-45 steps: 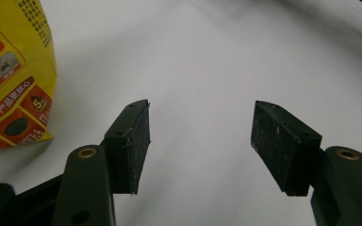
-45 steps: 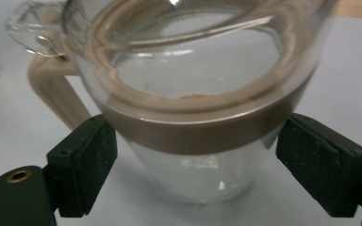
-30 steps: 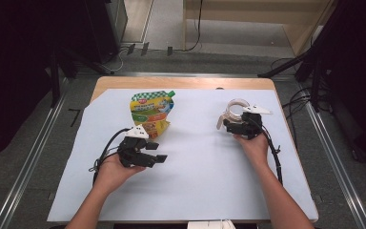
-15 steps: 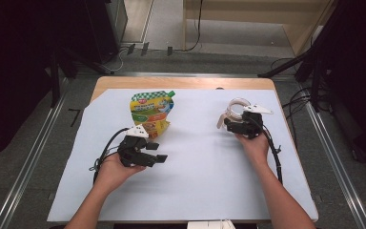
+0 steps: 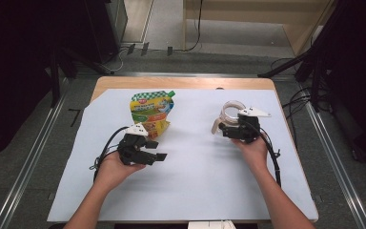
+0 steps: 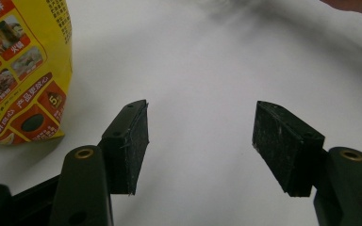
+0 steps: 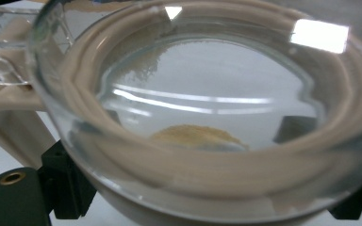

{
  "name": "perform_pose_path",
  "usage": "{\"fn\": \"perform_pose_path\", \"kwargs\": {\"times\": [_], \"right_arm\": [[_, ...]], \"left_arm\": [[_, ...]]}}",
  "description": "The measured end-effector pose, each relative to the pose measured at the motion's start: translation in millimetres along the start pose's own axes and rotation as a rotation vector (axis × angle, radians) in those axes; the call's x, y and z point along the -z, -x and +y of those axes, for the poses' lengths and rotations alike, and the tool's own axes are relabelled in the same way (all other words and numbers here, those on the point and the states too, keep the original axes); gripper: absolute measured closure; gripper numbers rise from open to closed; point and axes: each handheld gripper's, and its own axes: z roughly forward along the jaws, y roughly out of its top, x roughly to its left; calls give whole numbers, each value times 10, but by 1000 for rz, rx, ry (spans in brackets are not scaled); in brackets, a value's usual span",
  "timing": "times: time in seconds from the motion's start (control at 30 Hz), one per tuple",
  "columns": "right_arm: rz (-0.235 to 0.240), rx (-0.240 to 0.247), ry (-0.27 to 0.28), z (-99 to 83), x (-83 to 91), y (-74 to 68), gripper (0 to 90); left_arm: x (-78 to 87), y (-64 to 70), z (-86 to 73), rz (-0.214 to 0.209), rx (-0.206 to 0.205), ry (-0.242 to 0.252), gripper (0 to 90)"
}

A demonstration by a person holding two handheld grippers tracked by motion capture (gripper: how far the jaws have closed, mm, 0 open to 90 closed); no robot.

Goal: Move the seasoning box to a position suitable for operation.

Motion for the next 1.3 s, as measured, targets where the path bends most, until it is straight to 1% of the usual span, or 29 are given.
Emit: {"fn": "perform_pose_path", "kwargs": {"times": [0.03,0.07,0.2,0.37,0.47,0.5,0.57,0.63,0.7,0.73,0.77,0.8,0.9,1.03,1.1,1.2,1.3], "right_arm": [[8,-4,0,-1,18,-28,122],[17,-3,1,-3,36,-59,122],[41,41,-5,-13,105,-194,122],[78,40,-2,-32,198,-347,122],[98,60,-2,-47,239,-463,122],[107,74,0,-53,248,-508,123],[123,80,-1,-64,260,-569,122],[141,81,-6,-83,273,-629,122],[157,81,-11,-108,278,-693,122],[164,91,-15,-121,275,-725,122],[164,91,-15,-121,275,-725,122],[184,103,-25,-152,266,-809,122],[212,123,-36,-182,252,-908,123],[259,128,-50,-241,244,-1048,122],[278,140,-59,-278,236,-1123,122],[288,170,-64,-324,210,-1219,122],[302,192,-75,-371,163,-1268,122]], "left_arm": [[-8,-2,1,0,4,2,373],[-11,-9,4,-2,3,-8,373],[-13,-25,11,-7,7,-16,373],[6,-39,35,-18,16,2,374],[25,-65,52,-47,39,23,374],[34,-70,54,-48,42,28,374],[53,-80,56,-48,44,36,375],[71,-94,55,-43,41,34,377],[83,-100,55,-37,45,34,379],[86,-102,55,-36,45,34,381],[86,-102,55,-36,45,34,385],[87,-101,54,-34,43,32,390],[78,-87,55,-30,34,25,398],[63,-70,58,-29,21,16,400],[60,-68,59,-27,19,16,400],[59,-66,56,-21,16,11,400],[55,-65,54,-22,13,9,400]]}}
